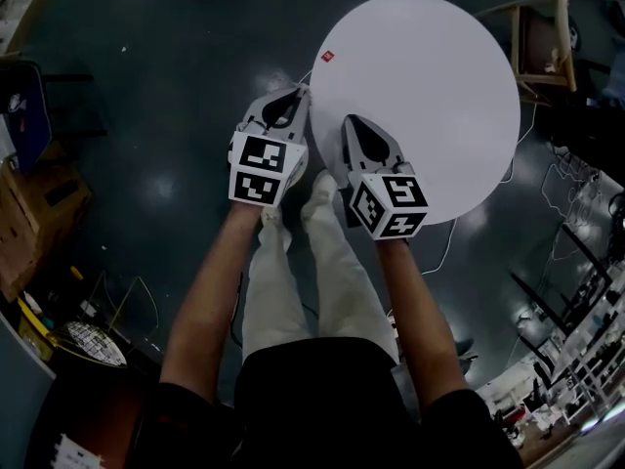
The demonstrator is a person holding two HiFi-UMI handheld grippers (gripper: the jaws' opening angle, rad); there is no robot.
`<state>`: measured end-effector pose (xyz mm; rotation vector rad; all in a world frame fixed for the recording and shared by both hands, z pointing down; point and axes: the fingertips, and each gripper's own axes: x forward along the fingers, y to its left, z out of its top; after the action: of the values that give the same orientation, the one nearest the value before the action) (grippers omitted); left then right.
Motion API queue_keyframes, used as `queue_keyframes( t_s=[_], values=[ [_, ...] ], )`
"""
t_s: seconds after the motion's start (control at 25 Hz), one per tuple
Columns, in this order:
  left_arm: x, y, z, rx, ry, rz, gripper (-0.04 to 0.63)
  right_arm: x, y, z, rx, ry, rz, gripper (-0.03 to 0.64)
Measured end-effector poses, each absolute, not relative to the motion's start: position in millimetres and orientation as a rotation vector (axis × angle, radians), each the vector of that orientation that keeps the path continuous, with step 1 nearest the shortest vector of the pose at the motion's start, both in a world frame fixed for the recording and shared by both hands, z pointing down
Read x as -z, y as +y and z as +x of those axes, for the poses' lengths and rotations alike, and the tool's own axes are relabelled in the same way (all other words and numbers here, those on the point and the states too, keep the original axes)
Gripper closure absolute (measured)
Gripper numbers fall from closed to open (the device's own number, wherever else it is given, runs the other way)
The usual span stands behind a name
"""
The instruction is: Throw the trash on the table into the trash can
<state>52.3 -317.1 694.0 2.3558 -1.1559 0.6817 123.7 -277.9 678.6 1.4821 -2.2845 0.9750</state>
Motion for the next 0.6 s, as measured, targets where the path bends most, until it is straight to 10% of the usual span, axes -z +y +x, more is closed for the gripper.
queue_keyframes(
  t_s=[0.6],
  values=[
    [-725.8, -281.4, -25.9, -0.682, -1.202, 2.273, 0.578, -705.8, -256.9, 46.3, -0.981, -2.304, 1.385, 0.598]
  ],
)
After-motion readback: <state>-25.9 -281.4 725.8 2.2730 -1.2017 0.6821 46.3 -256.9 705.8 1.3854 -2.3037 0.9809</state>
